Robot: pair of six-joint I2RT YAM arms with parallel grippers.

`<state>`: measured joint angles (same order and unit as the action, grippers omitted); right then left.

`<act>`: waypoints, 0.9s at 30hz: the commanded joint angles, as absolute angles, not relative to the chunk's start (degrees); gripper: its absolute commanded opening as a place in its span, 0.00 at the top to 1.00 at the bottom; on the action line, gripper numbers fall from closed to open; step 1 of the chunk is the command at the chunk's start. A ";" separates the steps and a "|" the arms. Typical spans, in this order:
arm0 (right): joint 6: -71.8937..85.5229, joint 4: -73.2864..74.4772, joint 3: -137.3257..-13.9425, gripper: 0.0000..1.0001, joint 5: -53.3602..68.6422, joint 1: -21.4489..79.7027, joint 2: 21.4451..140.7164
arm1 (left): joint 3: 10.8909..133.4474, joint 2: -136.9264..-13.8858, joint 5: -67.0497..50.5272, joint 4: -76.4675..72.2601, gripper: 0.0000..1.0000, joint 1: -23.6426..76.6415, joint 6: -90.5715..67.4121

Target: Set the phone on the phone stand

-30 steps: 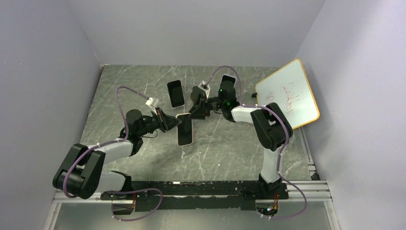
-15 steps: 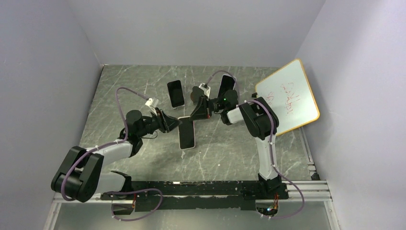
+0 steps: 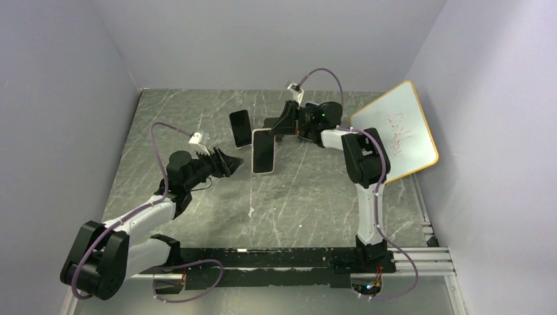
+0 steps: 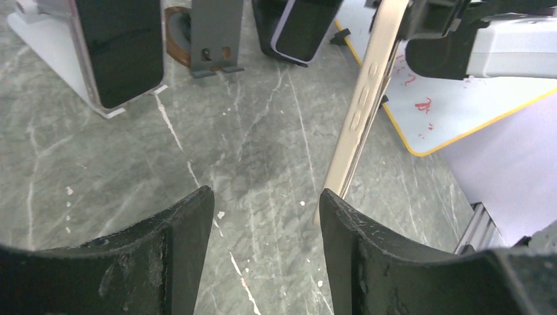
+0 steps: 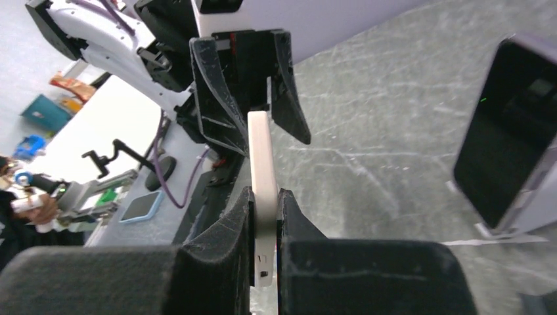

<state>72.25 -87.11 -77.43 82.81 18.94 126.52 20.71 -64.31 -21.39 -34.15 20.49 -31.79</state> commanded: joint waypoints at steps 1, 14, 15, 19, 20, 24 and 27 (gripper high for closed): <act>66.42 -93.16 -79.95 1.00 78.48 16.45 123.90 | 21.15 -63.05 -16.74 -31.86 0.36 20.48 -30.41; -2.62 -5.66 -105.97 1.00 62.06 16.39 121.39 | 20.55 -65.35 -18.72 -34.43 0.36 20.13 -30.91; -5.49 -0.36 -110.43 1.00 62.05 16.09 123.52 | 20.53 -65.25 -18.72 -34.43 0.36 20.13 -30.86; -13.34 16.91 -128.67 1.00 65.18 14.37 133.89 | 20.34 -65.12 -18.56 -34.32 0.36 20.04 -30.56; -14.66 20.32 -132.69 1.00 66.52 13.79 136.22 | 20.37 -65.39 -18.64 -34.43 0.37 20.04 -30.59; -14.62 22.27 -136.23 1.00 71.26 11.64 139.86 | 20.78 -66.64 -19.13 -34.58 0.37 19.96 -30.56; -14.03 19.83 -133.37 1.00 71.62 11.06 139.15 | 20.90 -67.88 -19.25 -35.28 0.37 19.95 -30.59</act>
<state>-11.79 14.31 -134.23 67.88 12.21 140.05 20.67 -66.61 -18.65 -33.15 20.32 -31.40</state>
